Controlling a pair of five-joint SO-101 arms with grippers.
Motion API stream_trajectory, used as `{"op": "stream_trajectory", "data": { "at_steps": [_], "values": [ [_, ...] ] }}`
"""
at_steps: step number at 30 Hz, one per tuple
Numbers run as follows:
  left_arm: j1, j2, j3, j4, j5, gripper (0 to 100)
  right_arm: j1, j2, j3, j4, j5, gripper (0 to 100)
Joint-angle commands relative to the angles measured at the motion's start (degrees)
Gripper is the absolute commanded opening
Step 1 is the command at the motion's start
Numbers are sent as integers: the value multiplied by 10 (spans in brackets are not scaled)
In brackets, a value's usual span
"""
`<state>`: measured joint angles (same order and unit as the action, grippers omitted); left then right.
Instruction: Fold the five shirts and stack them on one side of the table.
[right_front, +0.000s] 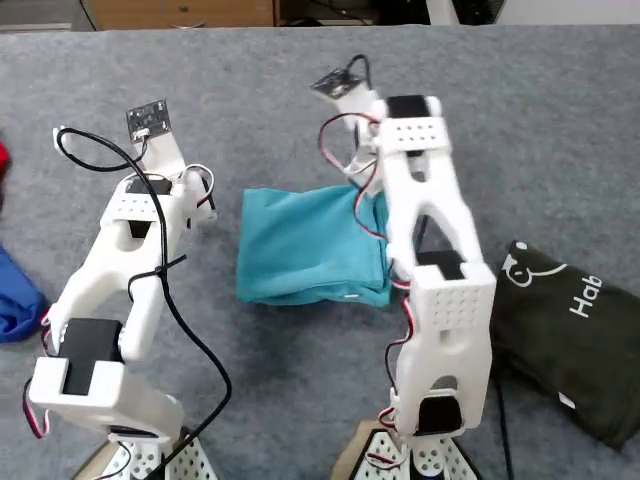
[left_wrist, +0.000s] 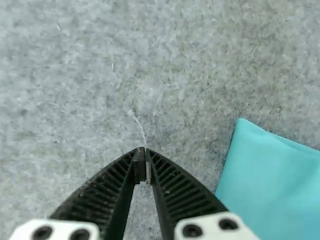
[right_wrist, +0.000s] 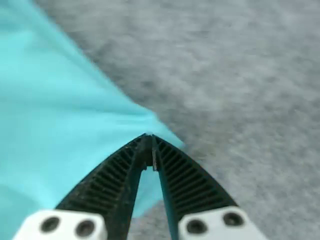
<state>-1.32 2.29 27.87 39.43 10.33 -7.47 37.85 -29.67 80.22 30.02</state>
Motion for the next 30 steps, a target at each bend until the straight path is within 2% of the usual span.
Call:
{"op": "stream_trajectory", "data": {
  "at_steps": [1, 10, 18, 23, 25, 30],
  "values": [
    [13, -2, 0, -10, 5, 18, 28, 8, -49, -9, 20, 4],
    [47, -6, -27, -4, 7, 18, 44, 95, -123, 2, 20, 4],
    [102, 0, -88, -9, 11, 18, 70, 81, -328, 142, 15, 4],
    [133, 21, -123, -40, 14, 18, 30, 103, -391, 182, -9, 4],
    [134, 57, -150, -48, 41, 18, 9, 116, -389, 182, -10, 4],
    [135, 164, -254, 23, 61, 18, -12, 150, -392, 182, -44, 4]
  ]
}}
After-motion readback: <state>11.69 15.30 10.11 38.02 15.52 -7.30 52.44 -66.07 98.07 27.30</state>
